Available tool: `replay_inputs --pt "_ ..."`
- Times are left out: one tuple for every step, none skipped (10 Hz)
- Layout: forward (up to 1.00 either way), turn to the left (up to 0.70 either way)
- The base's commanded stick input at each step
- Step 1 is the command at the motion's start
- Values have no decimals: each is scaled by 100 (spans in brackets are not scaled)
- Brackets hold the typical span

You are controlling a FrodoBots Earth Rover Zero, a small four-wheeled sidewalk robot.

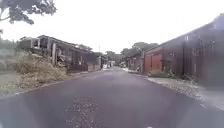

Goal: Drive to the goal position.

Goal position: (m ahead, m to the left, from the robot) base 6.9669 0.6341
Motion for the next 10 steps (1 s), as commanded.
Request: replay_inputs --pt "50 0" --pt "50 0" --pt "50 0" --pt "50 0" --pt "50 0" --pt "50 0" --pt "50 0" --pt "50 0" --pt "50 0" --pt "50 0"
